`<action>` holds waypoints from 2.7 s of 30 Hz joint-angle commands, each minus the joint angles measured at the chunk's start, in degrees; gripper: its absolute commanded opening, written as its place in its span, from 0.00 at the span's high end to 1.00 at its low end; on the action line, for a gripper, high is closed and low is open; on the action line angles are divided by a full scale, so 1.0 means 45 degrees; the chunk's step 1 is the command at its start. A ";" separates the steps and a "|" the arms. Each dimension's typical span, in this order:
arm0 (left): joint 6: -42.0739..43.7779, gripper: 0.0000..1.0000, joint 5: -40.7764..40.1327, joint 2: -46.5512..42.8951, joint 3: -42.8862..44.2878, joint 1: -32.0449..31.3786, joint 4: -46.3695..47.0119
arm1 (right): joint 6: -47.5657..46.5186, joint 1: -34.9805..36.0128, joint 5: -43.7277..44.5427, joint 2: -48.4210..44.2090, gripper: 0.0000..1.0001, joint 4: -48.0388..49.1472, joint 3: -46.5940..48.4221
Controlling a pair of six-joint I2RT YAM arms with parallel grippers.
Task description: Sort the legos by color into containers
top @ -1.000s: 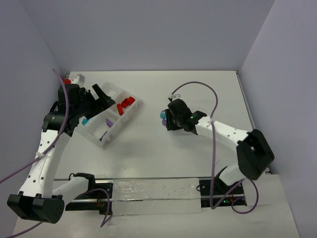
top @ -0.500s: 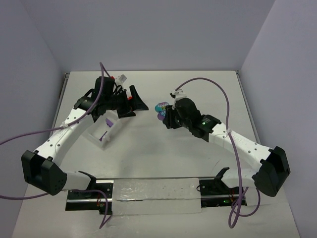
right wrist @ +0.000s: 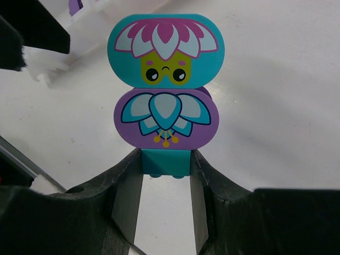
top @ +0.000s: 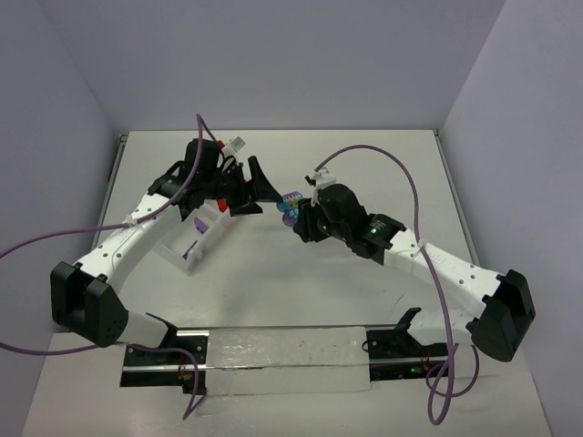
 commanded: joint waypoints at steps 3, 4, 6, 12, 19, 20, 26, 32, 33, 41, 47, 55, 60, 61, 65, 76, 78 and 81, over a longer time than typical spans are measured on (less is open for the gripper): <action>0.0142 0.11 0.0516 0.0359 0.0672 -0.0203 0.0580 | -0.0226 0.0256 -0.0097 -0.0400 1.00 0.0256 0.0763; 0.0173 0.12 0.0532 0.0421 0.0669 -0.0223 0.0588 | -0.0230 0.0295 -0.0101 -0.0384 1.00 0.0256 0.0790; 0.0220 0.13 0.0520 0.0484 0.0649 -0.0270 0.0569 | -0.0207 0.0354 -0.0081 -0.0372 1.00 0.0237 0.0829; 0.0104 0.15 0.0512 0.0538 0.0551 -0.0335 0.0869 | -0.0087 0.0481 -0.0180 -0.0279 1.00 0.0341 0.0871; 0.0052 0.18 0.0474 0.0902 0.0642 -0.0406 0.1155 | -0.0043 0.0838 -0.0248 -0.0111 1.00 0.0335 0.1032; 0.0052 0.19 0.0473 0.0940 0.0680 -0.0406 0.1155 | -0.0043 0.0857 -0.0230 -0.0111 1.00 0.0334 0.1033; -0.0198 0.44 0.0776 0.1027 0.0423 -0.0443 0.1721 | 0.0033 0.0972 -0.0154 -0.0167 1.00 0.0374 0.1013; -0.0156 0.92 0.0617 0.0870 0.0478 -0.0445 0.1650 | 0.0106 0.1007 -0.0074 -0.0228 1.00 0.0418 0.0781; -0.0183 0.96 0.0516 0.0796 0.0478 -0.0445 0.1630 | 0.0127 0.1014 -0.0033 -0.0234 1.00 0.0465 0.0646; -0.0937 1.00 -0.0110 0.0010 0.0000 -0.0253 0.2244 | 0.0405 0.1014 0.0141 -0.0517 1.00 0.0666 -0.0253; -0.1078 1.00 -0.0527 -0.0247 -0.0055 -0.0014 0.2301 | 0.0485 0.1033 0.0300 -0.0837 1.00 0.0508 -0.0649; -0.0909 1.00 -0.0826 -0.0417 0.0087 0.0594 0.1915 | 0.0407 0.1034 0.0548 -0.1085 1.00 0.0398 -0.0858; 0.0305 1.00 -0.2023 -0.0895 0.0651 0.1725 0.0078 | 0.0349 0.1046 0.0758 -0.1062 1.00 0.0369 -0.1025; 0.0576 1.00 -0.2373 -0.1106 0.0699 0.2134 -0.0475 | 0.0319 0.1053 0.0785 -0.1058 1.00 0.0316 -0.1009; 0.1688 1.00 -0.3560 -0.2055 0.0422 0.4833 -0.2565 | 0.0040 0.1046 0.1075 -0.1107 1.00 0.0222 -0.0978; 0.2600 1.00 -0.4338 -0.2527 -0.1866 0.9767 -0.2479 | -0.0405 0.1024 0.1043 -0.0834 1.00 0.0313 -0.0823; 0.2357 1.00 -0.4526 -0.2088 -0.2093 0.9808 -0.1932 | -0.0394 0.1033 0.1020 -0.0853 1.00 0.0296 -0.0823; 0.2182 0.98 -0.4259 -0.1682 -0.2316 0.9808 -0.1320 | -0.0342 0.1017 0.1088 -0.1005 1.00 0.0276 -0.0920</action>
